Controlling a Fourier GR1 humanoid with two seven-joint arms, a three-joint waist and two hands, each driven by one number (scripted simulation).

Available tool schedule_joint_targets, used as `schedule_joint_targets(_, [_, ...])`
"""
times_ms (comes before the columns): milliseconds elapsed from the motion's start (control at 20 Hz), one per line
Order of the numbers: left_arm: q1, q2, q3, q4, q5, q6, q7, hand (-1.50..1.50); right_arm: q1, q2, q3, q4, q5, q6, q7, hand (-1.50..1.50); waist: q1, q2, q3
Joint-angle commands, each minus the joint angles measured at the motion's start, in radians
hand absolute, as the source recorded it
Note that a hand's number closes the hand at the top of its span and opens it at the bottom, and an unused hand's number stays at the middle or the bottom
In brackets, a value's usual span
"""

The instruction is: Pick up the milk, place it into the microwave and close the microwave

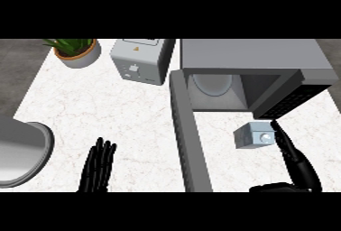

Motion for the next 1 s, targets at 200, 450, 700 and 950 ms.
schedule_joint_targets(200, [0.097, 0.089, 0.073, -0.028, 0.114, -0.086, -0.088, -1.5, -0.227, 0.029, -0.03, 0.322, 0.077, -0.154, -0.088, -1.5, 0.006, 0.001, 0.001])
schedule_joint_targets(450, [0.064, 0.07, 0.07, -0.049, 0.101, -0.056, -0.021, -1.5, -0.312, -0.01, -0.067, 0.512, 0.066, -0.168, -0.211, 1.5, 0.002, 0.002, 0.002])
schedule_joint_targets(700, [0.05, 0.115, 0.13, -0.098, 0.138, -0.096, 0.023, -1.5, -0.392, -0.024, -0.124, 0.651, 0.045, -0.221, -0.294, 1.5, 0.004, 0.003, 0.002])
schedule_joint_targets(950, [0.108, 0.119, 0.134, -0.088, 0.142, -0.109, -0.032, -1.5, -0.457, -0.052, -0.124, 0.777, 0.103, -0.321, -0.312, 1.5, 0.009, 0.004, 0.002])
